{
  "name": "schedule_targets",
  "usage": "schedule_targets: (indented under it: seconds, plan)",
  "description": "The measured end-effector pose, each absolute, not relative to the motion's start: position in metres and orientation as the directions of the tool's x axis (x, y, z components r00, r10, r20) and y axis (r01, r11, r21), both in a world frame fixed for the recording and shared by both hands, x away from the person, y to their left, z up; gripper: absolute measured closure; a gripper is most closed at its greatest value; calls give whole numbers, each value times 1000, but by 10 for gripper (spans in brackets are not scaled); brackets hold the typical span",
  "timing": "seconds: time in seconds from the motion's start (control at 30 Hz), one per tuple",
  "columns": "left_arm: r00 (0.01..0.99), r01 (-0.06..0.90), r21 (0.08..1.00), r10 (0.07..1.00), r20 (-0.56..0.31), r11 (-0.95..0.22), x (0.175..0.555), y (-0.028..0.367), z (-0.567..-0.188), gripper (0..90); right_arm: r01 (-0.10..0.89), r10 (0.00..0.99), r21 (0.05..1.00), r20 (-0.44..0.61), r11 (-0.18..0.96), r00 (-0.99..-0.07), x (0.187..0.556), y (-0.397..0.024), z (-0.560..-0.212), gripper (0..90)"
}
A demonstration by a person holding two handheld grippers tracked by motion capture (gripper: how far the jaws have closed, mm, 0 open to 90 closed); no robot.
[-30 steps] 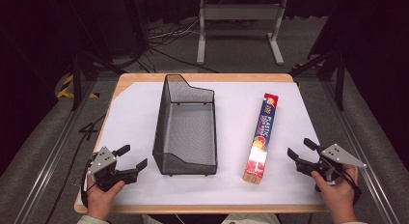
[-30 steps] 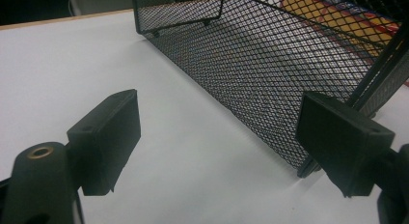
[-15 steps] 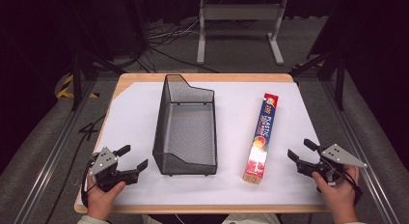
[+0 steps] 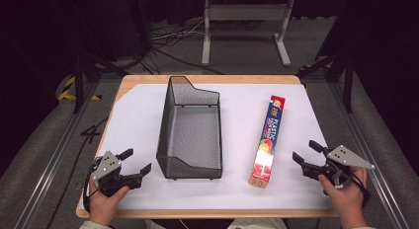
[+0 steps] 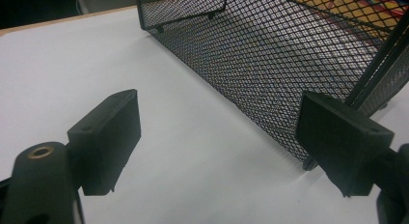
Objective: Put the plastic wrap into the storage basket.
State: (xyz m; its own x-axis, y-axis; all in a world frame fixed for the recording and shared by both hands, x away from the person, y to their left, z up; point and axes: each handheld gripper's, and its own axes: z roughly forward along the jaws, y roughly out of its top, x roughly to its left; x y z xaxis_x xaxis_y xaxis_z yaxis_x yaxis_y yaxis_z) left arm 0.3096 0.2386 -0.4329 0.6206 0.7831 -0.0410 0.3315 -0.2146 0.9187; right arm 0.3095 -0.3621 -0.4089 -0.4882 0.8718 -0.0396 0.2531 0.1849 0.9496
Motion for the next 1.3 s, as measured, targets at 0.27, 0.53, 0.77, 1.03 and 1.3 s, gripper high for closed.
schedule_targets:
  seconds: [0.27,0.53,0.77,1.03,1.3]
  plan:
    - [613,339,915,789,-39,-218,309,240,-433,172,295,844,933,-19,208,-536,307,-353,-391,315]
    - [610,343,913,791,-36,-222,307,240,-434,172,375,802,887,6,272,-597,305,-334,-371,544]
    - [606,343,913,795,-34,-223,306,241,-434,173,424,779,846,16,324,-627,308,-322,-360,820]
    - [603,344,912,797,-33,-222,306,241,-434,173,449,747,813,27,369,-664,318,-300,-342,900]
    - [602,345,911,798,-31,-225,306,242,-434,173,456,701,778,29,432,-713,333,-272,-332,900]
